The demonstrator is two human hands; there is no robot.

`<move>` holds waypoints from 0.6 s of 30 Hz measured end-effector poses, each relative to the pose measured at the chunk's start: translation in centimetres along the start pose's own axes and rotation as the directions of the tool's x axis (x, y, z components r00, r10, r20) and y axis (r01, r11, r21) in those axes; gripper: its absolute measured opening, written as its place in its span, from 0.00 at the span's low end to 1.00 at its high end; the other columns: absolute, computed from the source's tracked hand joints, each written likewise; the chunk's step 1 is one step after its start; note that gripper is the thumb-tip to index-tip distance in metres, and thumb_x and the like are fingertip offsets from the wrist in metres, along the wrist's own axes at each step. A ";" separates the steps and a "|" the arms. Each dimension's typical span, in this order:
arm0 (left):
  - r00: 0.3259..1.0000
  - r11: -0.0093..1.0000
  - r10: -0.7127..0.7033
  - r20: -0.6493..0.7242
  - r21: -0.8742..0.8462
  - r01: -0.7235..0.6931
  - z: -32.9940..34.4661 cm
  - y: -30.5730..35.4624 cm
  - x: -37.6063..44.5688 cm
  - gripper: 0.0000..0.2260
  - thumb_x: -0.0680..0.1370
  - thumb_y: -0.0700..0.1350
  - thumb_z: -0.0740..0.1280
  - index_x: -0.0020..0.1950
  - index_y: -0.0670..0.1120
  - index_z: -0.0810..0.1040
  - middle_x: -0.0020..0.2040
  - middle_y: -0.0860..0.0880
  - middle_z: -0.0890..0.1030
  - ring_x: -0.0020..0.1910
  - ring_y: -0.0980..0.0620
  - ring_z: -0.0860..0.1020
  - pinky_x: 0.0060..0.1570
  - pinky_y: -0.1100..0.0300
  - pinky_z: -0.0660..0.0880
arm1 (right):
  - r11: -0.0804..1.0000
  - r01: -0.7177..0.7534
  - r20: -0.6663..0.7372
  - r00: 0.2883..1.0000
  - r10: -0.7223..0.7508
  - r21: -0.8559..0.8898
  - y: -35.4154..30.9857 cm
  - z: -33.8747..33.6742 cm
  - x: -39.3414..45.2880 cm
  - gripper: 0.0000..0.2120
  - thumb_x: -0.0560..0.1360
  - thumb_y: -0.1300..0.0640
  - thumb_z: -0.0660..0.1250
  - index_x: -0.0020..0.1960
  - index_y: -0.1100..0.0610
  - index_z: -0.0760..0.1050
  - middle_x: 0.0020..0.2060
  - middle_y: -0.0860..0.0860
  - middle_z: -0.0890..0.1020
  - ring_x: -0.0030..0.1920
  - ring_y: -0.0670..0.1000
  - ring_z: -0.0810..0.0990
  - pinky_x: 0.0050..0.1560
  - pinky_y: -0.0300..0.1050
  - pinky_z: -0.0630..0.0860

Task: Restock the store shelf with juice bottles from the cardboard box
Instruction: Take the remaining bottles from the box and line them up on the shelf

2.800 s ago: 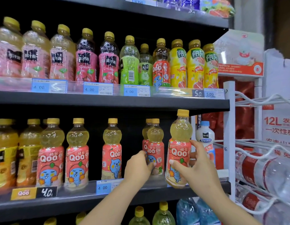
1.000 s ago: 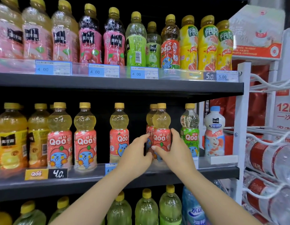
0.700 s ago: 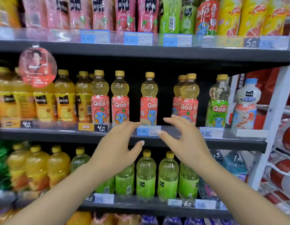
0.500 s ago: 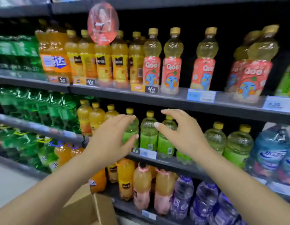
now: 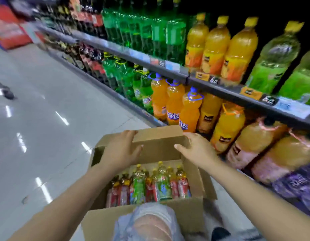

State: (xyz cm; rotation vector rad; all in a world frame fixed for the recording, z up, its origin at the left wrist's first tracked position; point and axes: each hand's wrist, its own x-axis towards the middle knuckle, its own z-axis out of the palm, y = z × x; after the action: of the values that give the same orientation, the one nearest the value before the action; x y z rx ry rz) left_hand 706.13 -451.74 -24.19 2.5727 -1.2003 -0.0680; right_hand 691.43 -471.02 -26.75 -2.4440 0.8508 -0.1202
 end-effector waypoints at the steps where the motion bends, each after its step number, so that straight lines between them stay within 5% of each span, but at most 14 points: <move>1: 0.999 1.000 -0.030 0.020 -0.001 0.030 1.3 -1.4 0.0 0.24 0.76 0.57 0.61 0.69 0.46 0.70 0.63 0.46 0.76 0.59 0.45 0.75 0.57 0.52 0.72 | 1.000 -0.003 0.032 0.999 0.004 -0.024 0.1 1.7 0.6 0.30 0.74 0.39 0.65 0.70 0.54 0.69 0.67 0.52 0.73 0.67 0.54 0.71 0.64 0.49 0.70; 3: 0.992 0.995 -0.100 0.071 -0.012 0.101 4.1 -4.0 0.0 0.23 0.77 0.56 0.64 0.69 0.47 0.68 0.63 0.47 0.76 0.58 0.46 0.76 0.55 0.51 0.75 | 0.998 -0.033 0.110 0.993 0.039 -0.056 0.5 4.9 1.8 0.30 0.74 0.40 0.65 0.71 0.54 0.67 0.68 0.52 0.72 0.69 0.54 0.68 0.66 0.49 0.68; 7: 0.952 0.980 -0.198 0.235 0.018 0.200 10.6 -8.2 0.5 0.22 0.77 0.55 0.63 0.65 0.43 0.69 0.61 0.44 0.76 0.59 0.45 0.75 0.55 0.50 0.75 | 0.982 -0.128 0.247 0.956 0.159 -0.137 2.4 10.6 4.1 0.31 0.76 0.42 0.63 0.73 0.56 0.63 0.63 0.54 0.76 0.62 0.54 0.75 0.48 0.44 0.71; 11: 0.882 0.960 -0.267 0.387 0.034 0.276 16.9 -11.6 0.9 0.25 0.77 0.59 0.60 0.67 0.44 0.67 0.62 0.45 0.75 0.59 0.45 0.75 0.54 0.49 0.75 | 0.939 -0.147 0.246 0.942 0.229 -0.311 4.3 16.3 5.6 0.28 0.75 0.41 0.62 0.68 0.57 0.68 0.62 0.55 0.75 0.63 0.57 0.72 0.57 0.49 0.73; 14: 0.824 0.937 -0.332 0.459 0.064 0.342 20.9 -13.2 1.2 0.28 0.76 0.61 0.61 0.71 0.46 0.63 0.64 0.45 0.74 0.60 0.45 0.74 0.53 0.50 0.76 | 0.935 -0.208 0.328 0.896 0.300 -0.288 5.1 20.8 6.1 0.28 0.74 0.41 0.64 0.67 0.57 0.67 0.62 0.56 0.75 0.62 0.58 0.73 0.57 0.48 0.73; 18: 0.747 0.907 -0.380 0.546 0.058 0.418 25.2 -14.0 1.4 0.29 0.73 0.62 0.64 0.67 0.46 0.67 0.61 0.46 0.75 0.56 0.45 0.77 0.50 0.50 0.78 | 0.922 -0.263 0.382 0.851 0.361 -0.285 6.3 25.1 6.6 0.31 0.75 0.41 0.64 0.70 0.58 0.63 0.54 0.54 0.79 0.52 0.56 0.79 0.38 0.44 0.73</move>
State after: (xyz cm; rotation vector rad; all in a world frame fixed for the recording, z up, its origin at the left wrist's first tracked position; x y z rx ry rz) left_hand 713.16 -450.58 -52.14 2.7888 -0.7357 -0.9858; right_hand 699.55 -467.41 -51.91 -2.3489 1.0853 0.6464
